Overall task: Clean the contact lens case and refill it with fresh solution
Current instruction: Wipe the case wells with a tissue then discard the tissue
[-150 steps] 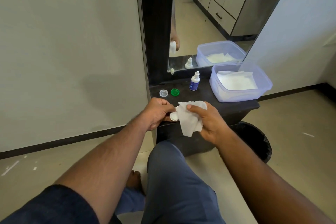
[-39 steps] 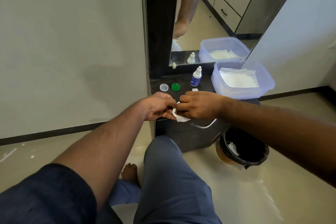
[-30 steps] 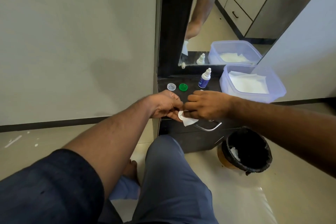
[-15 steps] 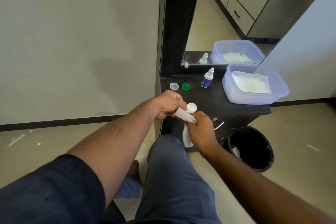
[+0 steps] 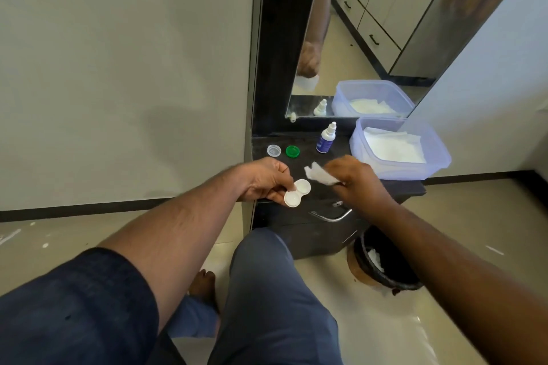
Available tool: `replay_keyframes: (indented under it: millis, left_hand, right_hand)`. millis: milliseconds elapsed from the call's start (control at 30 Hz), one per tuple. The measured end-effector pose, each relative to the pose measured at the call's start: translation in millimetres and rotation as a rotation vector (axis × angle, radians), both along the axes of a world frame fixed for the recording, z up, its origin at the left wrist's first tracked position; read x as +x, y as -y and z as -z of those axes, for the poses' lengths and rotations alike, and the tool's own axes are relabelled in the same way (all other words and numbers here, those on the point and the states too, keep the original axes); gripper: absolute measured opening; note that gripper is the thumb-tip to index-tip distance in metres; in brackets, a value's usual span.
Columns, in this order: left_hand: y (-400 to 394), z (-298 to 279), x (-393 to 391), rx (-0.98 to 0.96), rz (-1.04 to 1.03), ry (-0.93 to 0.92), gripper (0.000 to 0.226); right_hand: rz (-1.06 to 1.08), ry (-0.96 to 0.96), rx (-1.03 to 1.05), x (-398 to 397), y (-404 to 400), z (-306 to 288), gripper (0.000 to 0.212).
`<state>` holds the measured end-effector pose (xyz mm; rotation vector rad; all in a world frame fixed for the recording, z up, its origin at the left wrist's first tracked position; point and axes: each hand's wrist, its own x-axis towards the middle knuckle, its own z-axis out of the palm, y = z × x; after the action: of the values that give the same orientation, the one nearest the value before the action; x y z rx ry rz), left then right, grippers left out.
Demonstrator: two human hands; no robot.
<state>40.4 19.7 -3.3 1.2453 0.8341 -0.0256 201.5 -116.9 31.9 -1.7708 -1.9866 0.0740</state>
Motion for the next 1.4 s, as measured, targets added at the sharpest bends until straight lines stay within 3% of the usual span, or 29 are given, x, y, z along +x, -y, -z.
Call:
replay_keyframes:
  millis: [100,400,600,800,900,1000,1133,1200,1300,1333,1400]
  left_hand:
    - [1,-3,-1,-0.003,0.014,0.000,0.016]
    - [-1,-7,1,0.040,0.098,-0.049,0.009]
    - [0,-9,1,0.067,0.154,-0.053,0.009]
    - [4,-7,1,0.131,0.117,-0.029,0.005]
    - [6,-2,4,0.206,0.120,-0.031,0.011]
    - [8,0,4,0.245,0.111,-0.020,0.015]
    - [11,-4,0,0.283,0.118,0.006,0.007]
    - [11,-4,-1,0.275,0.128,0.017,0.008]
    - [8,-4,-3,0.221,0.148,0.018,0.007]
    - [7,-4,-3,0.207,0.153,0.017,0.010]
    - [5,-2,-3,0.209,0.161,0.016,0.016]
  right_hand:
    - [-0.394,0.416,-0.063,6,-22,0,0.032]
    - [-0.698,0.944,-0.160,4,-42,-18,0.051]
    - [-0.626,0.910,-0.172,0,-39,-18,0.047]
    - [-0.396,0.649,-0.182,-5,-20,11,0.030]
    - [-0.153,0.451,-0.325,-20,-8,25,0.021]
    - [0.238,0.096,-0.421,-44,0,31,0.025]
    - [0.700,-0.681,-0.395,-70,-1,36,0.016]
    - [0.872,-1.215,-0.334,-76,-6,37,0.017]
    - [0.894,-1.964,-0.278,-77,-9,31,0.035]
    - [0.867,-2.081,-0.278,-75,-6,31,0.038]
    - [0.823,-2.122,-0.281,-70,2,30,0.039]
